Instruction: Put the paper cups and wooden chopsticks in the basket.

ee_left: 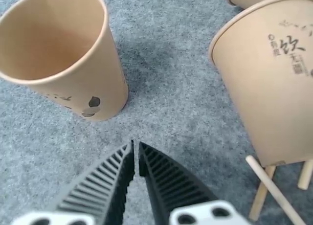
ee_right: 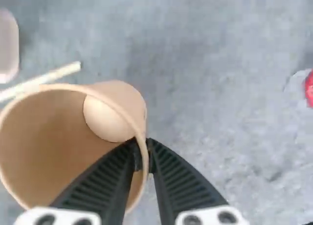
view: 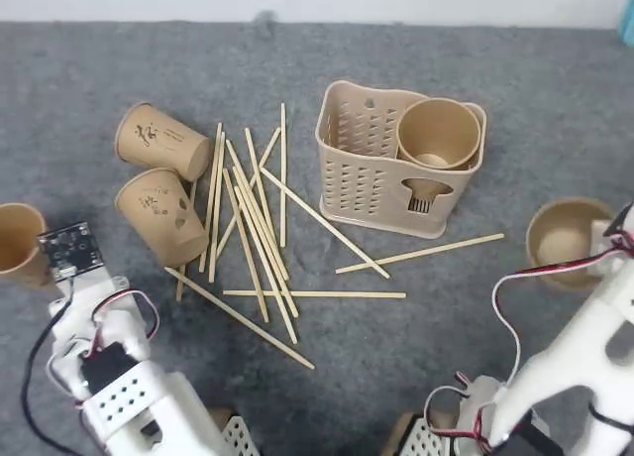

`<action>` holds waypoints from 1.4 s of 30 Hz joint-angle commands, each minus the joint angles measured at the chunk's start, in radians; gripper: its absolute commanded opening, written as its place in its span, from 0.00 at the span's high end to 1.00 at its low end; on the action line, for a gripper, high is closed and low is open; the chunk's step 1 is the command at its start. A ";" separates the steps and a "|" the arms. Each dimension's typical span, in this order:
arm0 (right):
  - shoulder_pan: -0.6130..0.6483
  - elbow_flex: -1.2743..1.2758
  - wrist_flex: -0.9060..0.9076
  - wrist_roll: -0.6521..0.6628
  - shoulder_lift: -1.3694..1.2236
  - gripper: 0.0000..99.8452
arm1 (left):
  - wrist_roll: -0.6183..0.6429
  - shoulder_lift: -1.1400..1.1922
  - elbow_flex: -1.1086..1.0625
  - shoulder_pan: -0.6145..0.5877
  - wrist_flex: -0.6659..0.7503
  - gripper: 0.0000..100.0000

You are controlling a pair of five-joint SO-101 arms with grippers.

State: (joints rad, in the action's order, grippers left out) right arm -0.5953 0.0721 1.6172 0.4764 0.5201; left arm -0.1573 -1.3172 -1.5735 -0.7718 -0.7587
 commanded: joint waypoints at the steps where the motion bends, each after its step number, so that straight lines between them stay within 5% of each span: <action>1: 0.068 -0.181 -0.008 -0.123 -0.058 0.99 | -0.009 -0.015 0.002 0.003 0.023 0.98; 9: 0.225 -0.582 0.031 -0.451 -0.292 0.99 | -0.009 -0.015 0.002 0.003 0.023 0.98; 15: 0.383 -0.891 0.133 -0.577 -0.398 0.99 | -0.009 -0.015 0.002 0.003 0.025 0.98; 21: 0.552 -1.046 0.166 -0.606 -0.430 0.99 | -0.009 -0.015 0.002 0.006 0.026 0.98; 30: 0.670 -0.954 0.176 -0.595 -0.463 0.99 | -0.009 -0.015 0.002 0.006 0.026 0.98; 42: 0.602 -0.750 0.180 -0.509 -0.461 0.99 | -0.009 -0.015 0.002 0.006 0.026 0.98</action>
State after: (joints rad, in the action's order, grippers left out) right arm 0.0368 -0.6935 1.7568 -0.0683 0.0430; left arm -0.1573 -1.3172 -1.5735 -0.7702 -0.7587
